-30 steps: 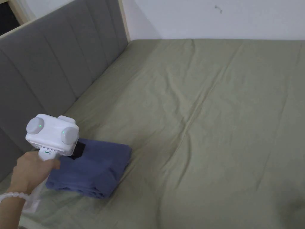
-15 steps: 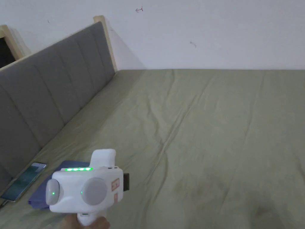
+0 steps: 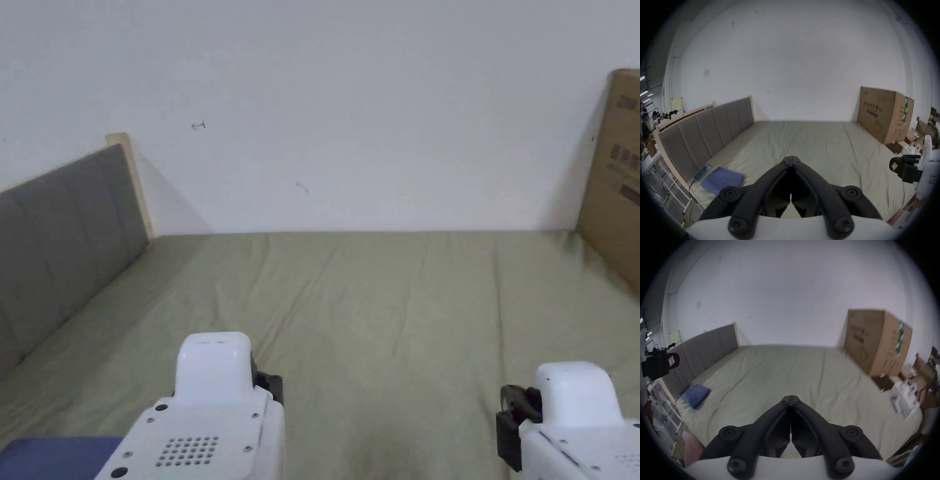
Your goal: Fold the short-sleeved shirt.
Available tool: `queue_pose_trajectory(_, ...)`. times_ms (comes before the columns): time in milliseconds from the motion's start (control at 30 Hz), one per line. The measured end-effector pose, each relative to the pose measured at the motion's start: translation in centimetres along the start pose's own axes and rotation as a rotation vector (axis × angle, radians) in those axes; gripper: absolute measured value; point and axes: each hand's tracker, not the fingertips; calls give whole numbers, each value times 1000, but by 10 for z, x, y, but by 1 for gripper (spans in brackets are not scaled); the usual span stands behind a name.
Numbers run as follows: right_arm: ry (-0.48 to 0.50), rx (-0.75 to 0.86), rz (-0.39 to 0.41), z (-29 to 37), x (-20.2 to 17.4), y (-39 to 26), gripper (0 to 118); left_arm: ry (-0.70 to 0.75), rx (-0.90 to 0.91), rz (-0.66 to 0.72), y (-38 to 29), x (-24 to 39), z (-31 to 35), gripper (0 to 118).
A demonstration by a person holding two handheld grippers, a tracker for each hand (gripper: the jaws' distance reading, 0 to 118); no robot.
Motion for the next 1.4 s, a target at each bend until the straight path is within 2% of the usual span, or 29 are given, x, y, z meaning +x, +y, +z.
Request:
queue_pose_trajectory(200,-75,178,26,26,0,16,0,-26,106,-50,10,25,18,0)
queue_pose_trajectory(367,-101,196,18,41,-10,14,0,-66,93,10,10,29,20,0)
queue_pose_trajectory(400,-104,192,11,42,-9,13,3,-67,92,16,9,28,20,0)
queue_pose_trajectory(467,-107,186,3,43,-8,9,30,-59,92,7,8,28,19,5)
queue_pose_trajectory(500,-112,180,0,46,-10,9,52,-64,93,-3,6,28,19,16)
queue_pose_trajectory(533,-114,161,2,45,-10,8,85,-76,92,-15,5,27,19,41)
queue_pose_trajectory(567,-114,157,-3,45,-10,6,101,-97,89,-13,4,27,17,66)
queue_pose_trajectory(600,-115,157,-8,46,-11,4,109,-104,77,-7,3,26,15,93)
queue_pose_trajectory(633,-116,159,-12,46,-5,3,110,-104,63,-4,2,27,13,112)
queue_pose_trajectory(833,-157,202,-9,53,-4,7,117,-76,106,27,2,22,14,113)
queue_pose_trajectory(1000,-157,205,-10,54,-5,13,118,-102,83,50,4,20,10,112)
queue_pose_trajectory(1167,-161,195,-18,48,2,12,118,-110,69,-16,2,27,7,112)
queue_pose_trajectory(1300,-162,185,-10,44,3,11,118,-160,40,-7,2,27,5,112)
queue_pose_trajectory(1400,-157,184,-7,44,2,11,118,-120,28,-48,1,31,4,112)
